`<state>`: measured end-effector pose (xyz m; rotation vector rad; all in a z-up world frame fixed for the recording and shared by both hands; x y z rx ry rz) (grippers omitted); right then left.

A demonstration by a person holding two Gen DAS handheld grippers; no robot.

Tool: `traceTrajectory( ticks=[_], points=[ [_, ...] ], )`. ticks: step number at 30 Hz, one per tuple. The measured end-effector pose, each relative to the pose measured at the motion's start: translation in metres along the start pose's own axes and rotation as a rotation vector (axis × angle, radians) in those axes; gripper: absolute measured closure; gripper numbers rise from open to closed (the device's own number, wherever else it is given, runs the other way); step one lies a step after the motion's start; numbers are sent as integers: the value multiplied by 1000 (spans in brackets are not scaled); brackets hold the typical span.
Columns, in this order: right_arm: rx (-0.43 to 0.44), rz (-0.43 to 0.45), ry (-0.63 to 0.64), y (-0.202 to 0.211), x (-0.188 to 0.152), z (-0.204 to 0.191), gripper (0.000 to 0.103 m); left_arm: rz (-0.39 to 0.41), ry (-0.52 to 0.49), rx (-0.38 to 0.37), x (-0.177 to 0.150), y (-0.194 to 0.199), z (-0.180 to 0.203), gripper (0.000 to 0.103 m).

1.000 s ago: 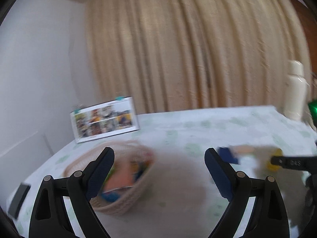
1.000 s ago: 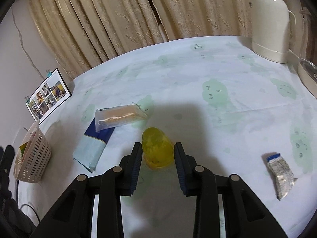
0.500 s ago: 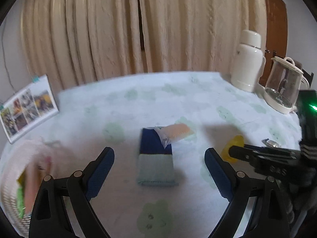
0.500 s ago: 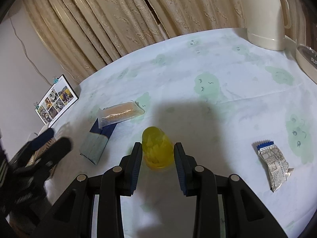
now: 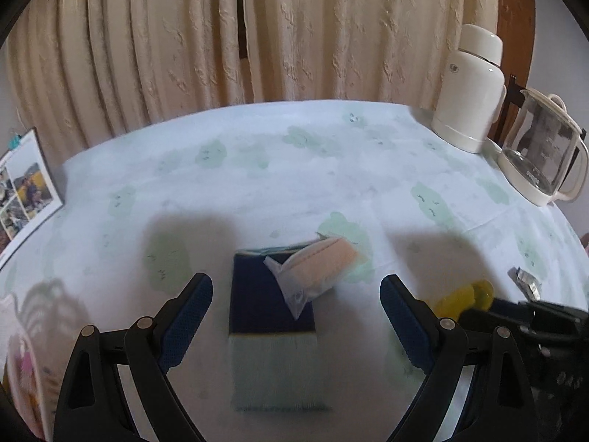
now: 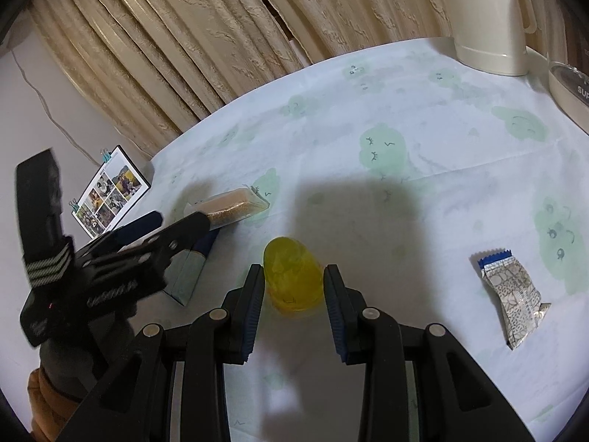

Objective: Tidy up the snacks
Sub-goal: 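Lift the jelly cup with the right gripper while the left gripper reaches the blue box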

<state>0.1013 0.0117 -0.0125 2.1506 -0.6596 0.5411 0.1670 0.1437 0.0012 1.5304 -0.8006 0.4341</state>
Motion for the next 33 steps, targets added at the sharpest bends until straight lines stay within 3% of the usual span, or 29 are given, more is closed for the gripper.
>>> traceTrajectory(
  ticks=[10, 22, 27, 33],
  points=[
    [1, -3, -3, 0, -1, -1, 71, -70, 7, -29, 12, -30, 7, 11],
    [-70, 41, -52, 9, 5, 14, 70, -74, -17, -194, -3, -12, 35, 11],
    [-77, 62, -86, 17, 9, 22, 70, -111, -19, -300, -12, -3, 50, 11],
    [-74, 70, -103, 19, 11, 26, 70, -103, -38, -228, -14, -8, 54, 11]
  ],
)
Point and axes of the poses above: each gripper's, at about its wrist camera, not at the fingertips, and y roughly against the way its jaws point, z to its right, x to its top, the point moved 4 cm from there along -y, roughly the way its jaws point, and after that the axes turned 12 degrees about x, right-handed, at the moved point
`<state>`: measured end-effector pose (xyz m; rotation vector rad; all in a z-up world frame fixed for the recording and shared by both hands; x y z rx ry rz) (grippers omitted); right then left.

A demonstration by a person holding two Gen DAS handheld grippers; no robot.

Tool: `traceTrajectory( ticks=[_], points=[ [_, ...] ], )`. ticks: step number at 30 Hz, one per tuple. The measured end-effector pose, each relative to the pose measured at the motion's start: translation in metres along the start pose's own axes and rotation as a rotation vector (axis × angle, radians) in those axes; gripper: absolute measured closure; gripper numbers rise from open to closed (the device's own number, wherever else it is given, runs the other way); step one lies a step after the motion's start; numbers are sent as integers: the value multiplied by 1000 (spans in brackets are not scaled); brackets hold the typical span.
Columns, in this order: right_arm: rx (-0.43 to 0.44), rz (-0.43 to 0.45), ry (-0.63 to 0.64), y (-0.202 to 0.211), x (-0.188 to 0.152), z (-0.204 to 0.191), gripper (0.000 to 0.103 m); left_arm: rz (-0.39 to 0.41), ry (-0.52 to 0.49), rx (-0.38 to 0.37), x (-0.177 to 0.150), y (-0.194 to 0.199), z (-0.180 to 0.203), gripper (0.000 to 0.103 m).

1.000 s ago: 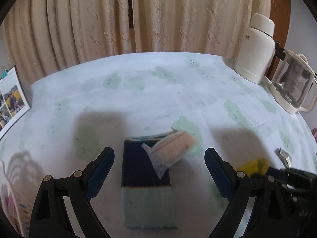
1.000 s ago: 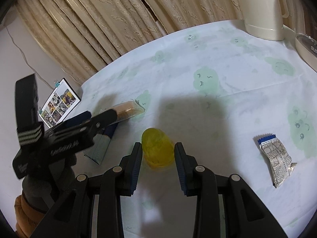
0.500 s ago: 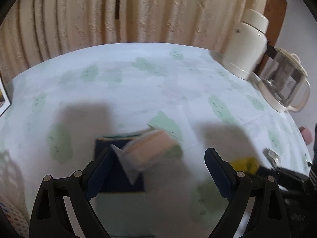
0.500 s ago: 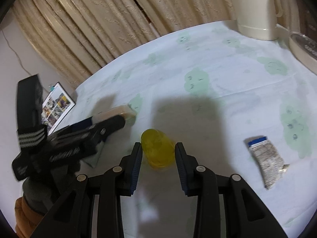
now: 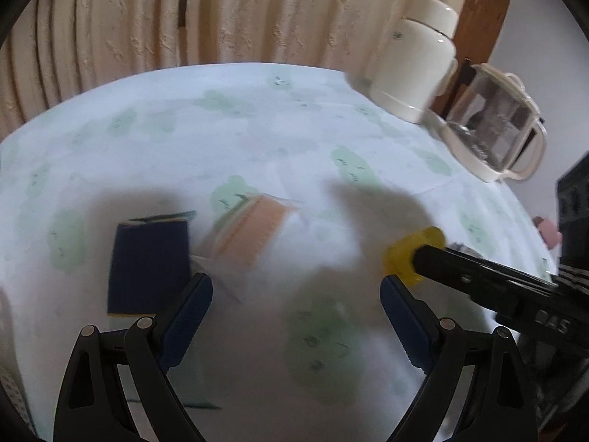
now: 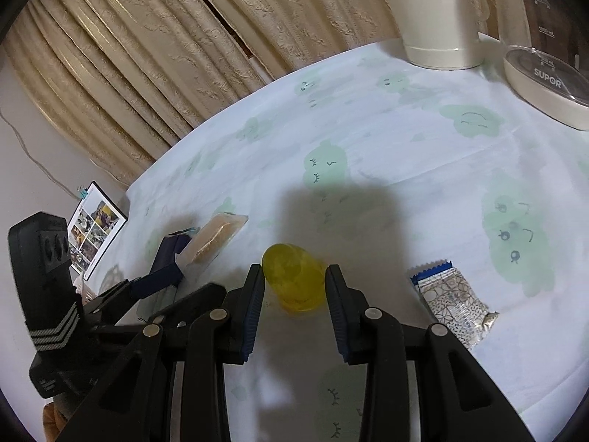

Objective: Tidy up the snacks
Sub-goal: 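Lift the jelly cup with the right gripper while the left gripper reaches the blue box, then grasp the clear-wrapped biscuit pack on the blue box with the left gripper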

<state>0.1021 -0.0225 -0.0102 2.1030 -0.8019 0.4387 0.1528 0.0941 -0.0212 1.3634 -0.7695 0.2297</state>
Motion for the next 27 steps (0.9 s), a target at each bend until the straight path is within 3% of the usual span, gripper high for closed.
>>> traceTrajectory(
  ticks=[8, 12, 18, 20, 22, 27],
  points=[
    [12, -1, -2, 1, 2, 0, 69, 14, 6, -8, 9, 4, -3, 11],
    [13, 1, 0, 2, 2, 0, 69, 60, 14, 29, 17, 11, -7, 11],
    [12, 6, -8, 3, 2, 0, 69, 48, 50, 35, 32, -4, -15, 12],
    [12, 8, -10, 3, 2, 0, 69, 50, 51, 43, 35, -11, -17, 22],
    [12, 12, -14, 4, 3, 1, 69, 30, 36, 37, 35, -18, -15, 45],
    [18, 17, -22, 6, 5, 2, 69, 13, -21, 80, 29, -33, -9, 50]
  ],
)
Point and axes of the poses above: each gripper's, at about its wrist camera, not at the fingertips, and y roughly against the way its jaws point, z to its right, x to its top, the point moved 4 cm from there along -y, roughly the way its jaws point, and after that the axes turned 12 degrees about x, right-handed, at the moved point
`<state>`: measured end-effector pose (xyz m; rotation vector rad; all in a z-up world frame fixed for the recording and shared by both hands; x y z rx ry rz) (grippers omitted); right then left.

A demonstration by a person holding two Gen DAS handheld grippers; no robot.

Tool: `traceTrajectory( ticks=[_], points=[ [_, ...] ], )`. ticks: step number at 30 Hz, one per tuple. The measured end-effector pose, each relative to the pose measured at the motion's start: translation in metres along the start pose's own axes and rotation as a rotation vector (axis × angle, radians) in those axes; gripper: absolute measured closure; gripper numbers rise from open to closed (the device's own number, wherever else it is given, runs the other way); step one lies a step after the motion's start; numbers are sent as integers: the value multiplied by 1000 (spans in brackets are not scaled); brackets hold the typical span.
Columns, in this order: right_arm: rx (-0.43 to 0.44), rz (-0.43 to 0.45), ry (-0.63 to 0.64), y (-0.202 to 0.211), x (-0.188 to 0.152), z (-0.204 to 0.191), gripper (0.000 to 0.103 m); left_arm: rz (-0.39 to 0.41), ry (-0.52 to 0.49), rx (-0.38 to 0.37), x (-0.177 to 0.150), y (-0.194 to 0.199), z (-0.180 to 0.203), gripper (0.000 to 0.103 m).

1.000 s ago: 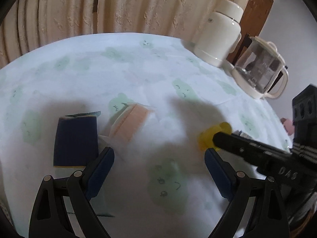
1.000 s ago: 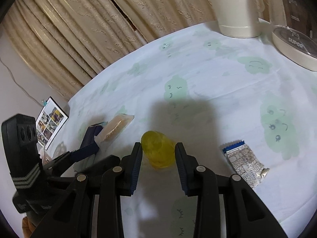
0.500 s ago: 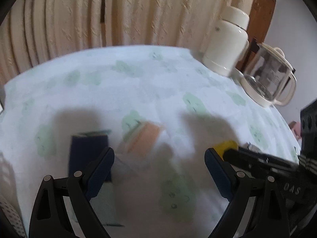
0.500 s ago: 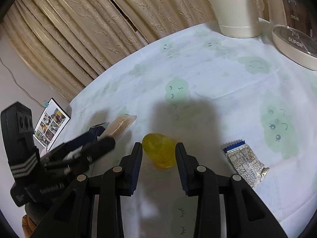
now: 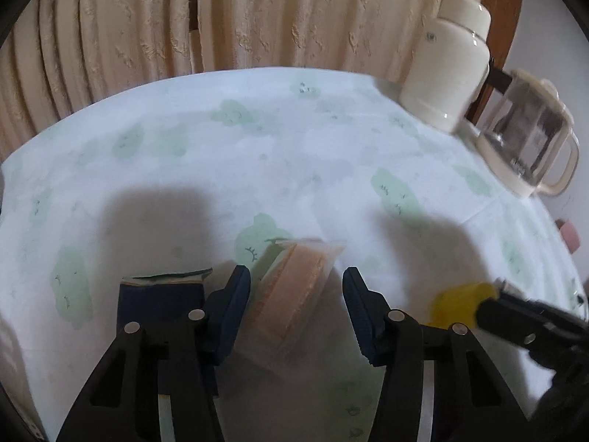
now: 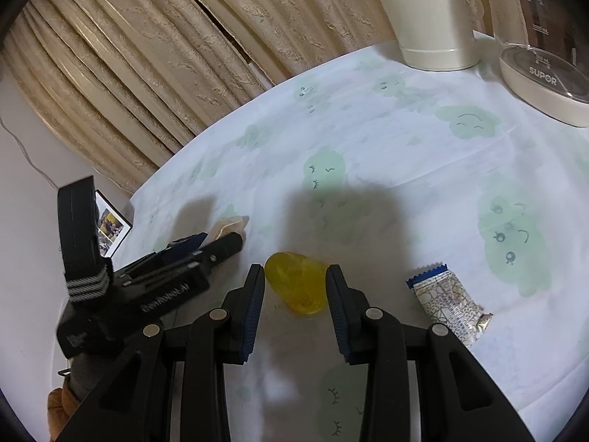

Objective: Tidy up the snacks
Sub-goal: 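Grasp the clear-wrapped biscuit pack on the blue box with the left gripper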

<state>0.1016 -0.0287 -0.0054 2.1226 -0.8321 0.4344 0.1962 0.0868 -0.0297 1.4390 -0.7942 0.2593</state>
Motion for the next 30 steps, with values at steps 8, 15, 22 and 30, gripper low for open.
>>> traceTrajectory(
  ticks=[8, 15, 22, 30],
  points=[
    [2, 0, 0, 1, 1, 1, 69, -19, -59, 0, -7, 7, 15, 50],
    [1, -2, 1, 1, 1, 2, 69, -16, -80, 48, -8, 6, 22, 54],
    [11, 10, 6, 3, 1, -1, 69, -11, -29, 66, -11, 10, 18, 73],
    [36, 26, 17, 5, 2, -6, 69, 56, 38, 76, -19, 39, 10, 74]
  ],
)
Point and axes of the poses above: each gripper's, at about its wrist camera, not at the fingertips, and y roughly against the way its jaws point, z to its right, x to its top, the point moved 4 cm from there along -y, roughly the way its jaws point, and after that the axes turned 12 degrees about x, right-handed, at the moved point
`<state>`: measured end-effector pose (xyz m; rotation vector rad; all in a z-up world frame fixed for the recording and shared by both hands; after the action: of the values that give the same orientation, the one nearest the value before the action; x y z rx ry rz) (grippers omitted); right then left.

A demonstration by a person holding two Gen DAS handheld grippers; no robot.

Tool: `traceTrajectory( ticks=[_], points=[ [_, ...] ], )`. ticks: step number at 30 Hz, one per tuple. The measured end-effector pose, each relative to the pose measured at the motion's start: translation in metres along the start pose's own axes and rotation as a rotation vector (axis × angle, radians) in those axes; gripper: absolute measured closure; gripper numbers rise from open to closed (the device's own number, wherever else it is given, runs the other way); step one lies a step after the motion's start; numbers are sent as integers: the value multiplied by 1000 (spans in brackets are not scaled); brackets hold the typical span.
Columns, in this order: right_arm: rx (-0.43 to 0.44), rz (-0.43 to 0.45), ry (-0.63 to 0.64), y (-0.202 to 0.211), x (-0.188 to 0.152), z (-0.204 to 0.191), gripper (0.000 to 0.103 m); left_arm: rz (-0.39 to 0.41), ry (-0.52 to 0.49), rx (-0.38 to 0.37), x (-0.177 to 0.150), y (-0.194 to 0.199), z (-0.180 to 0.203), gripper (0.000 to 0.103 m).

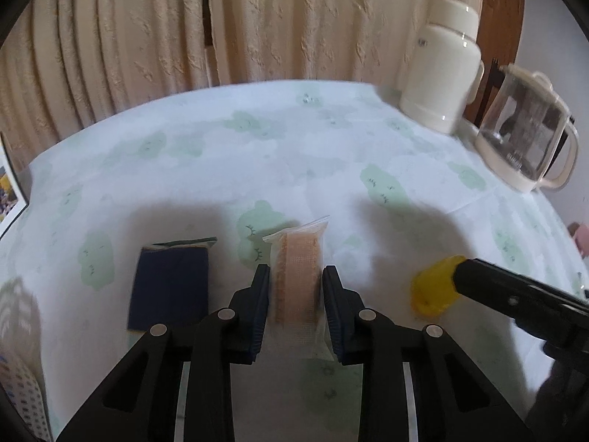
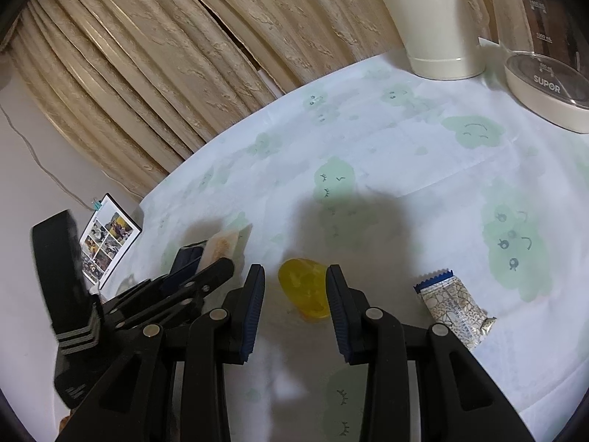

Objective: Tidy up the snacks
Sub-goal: 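Grasp the clear-wrapped biscuit pack on the blue box with the left gripper, then carry the biscuit pack into the pink basket and open the left gripper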

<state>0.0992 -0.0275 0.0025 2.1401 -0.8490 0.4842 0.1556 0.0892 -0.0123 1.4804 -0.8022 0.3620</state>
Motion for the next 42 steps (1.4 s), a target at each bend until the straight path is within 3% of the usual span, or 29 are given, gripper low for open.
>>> traceTrajectory(
  ticks=[6, 18, 27, 32, 37, 42],
  points=[
    [13, 10, 8, 1, 0, -3, 69, 37, 53, 13, -1, 22, -15, 74],
    [66, 26, 47, 3, 1, -14, 71, 163, 152, 165, -11, 79, -51, 74],
    [85, 17, -36, 5, 6, 7, 67, 206, 218, 208, -22, 110, -82, 73],
    [39, -12, 24, -4, 1, 0, 62, 229, 257, 248, -28, 122, -101, 73],
    [-63, -34, 157, -13, -6, -13, 61, 250, 310, 322, -38, 133, -132, 73],
    [-102, -66, 175, -20, -9, -6, 61, 251, 392, 410, -53, 141, -175, 73]
  ],
)
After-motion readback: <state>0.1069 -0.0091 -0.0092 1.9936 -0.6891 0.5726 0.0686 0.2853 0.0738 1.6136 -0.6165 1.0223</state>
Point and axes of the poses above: each gripper's, at about its wrist camera, not at the fingertips, and y roughly against the way its jaws point, z to its right, x to its top, the point moved 4 cm from there along -y, roughly the way its jaws point, and after that the axes turned 12 degrees about x, right-handed, at the moved point
